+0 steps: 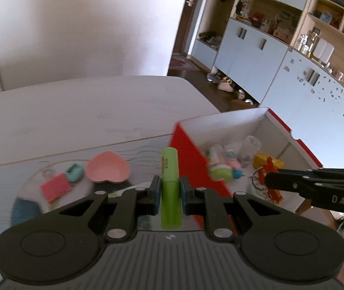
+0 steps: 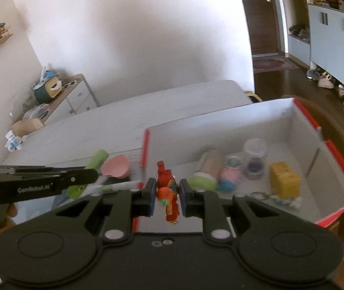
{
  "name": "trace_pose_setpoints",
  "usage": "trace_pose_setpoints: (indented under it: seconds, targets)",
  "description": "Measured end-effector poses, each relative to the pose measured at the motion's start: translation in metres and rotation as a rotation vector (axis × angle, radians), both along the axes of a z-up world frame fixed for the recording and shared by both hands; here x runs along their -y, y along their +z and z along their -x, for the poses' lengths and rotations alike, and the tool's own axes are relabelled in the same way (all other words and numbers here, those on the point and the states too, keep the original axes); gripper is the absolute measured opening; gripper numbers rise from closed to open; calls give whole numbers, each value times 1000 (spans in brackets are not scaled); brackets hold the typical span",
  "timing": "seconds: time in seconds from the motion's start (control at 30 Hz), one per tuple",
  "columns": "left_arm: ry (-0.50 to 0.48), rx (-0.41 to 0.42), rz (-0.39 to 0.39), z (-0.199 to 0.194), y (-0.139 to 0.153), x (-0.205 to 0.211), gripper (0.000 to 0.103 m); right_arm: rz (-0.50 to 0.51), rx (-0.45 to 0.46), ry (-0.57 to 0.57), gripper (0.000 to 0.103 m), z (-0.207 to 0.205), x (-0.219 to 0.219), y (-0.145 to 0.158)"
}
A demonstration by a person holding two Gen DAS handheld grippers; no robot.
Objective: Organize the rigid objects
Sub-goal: 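Carry the highlighter and the orange figure over the shoebox, then lower the orange figure into the shoebox and open the right tool while the left tool lowers the highlighter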
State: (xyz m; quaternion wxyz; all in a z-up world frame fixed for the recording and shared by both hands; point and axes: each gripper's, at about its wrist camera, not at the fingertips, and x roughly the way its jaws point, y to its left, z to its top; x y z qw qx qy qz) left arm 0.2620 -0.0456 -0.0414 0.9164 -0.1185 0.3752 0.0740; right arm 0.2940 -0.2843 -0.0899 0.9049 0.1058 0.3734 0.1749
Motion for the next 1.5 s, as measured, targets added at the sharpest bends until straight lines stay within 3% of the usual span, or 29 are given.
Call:
trace_pose_setpoints:
  seconds: [0.57, 0.9, 1.37, 1.5]
  targets:
    - [-86, -66, 21, -78, -13, 90, 16, 7, -10, -70, 19, -18, 92, -21]
    - [-79, -120, 1, -134, -30, 112, 16, 25, -47, -27, 19, -27, 98, -37]
    - [-92, -164, -113, -192, -55, 121, 17, 50, -85, 3, 19, -40, 96, -52]
    - [-79, -202, -98, -200, -64, 120, 17, 66, -96, 15, 19, -45, 93, -57]
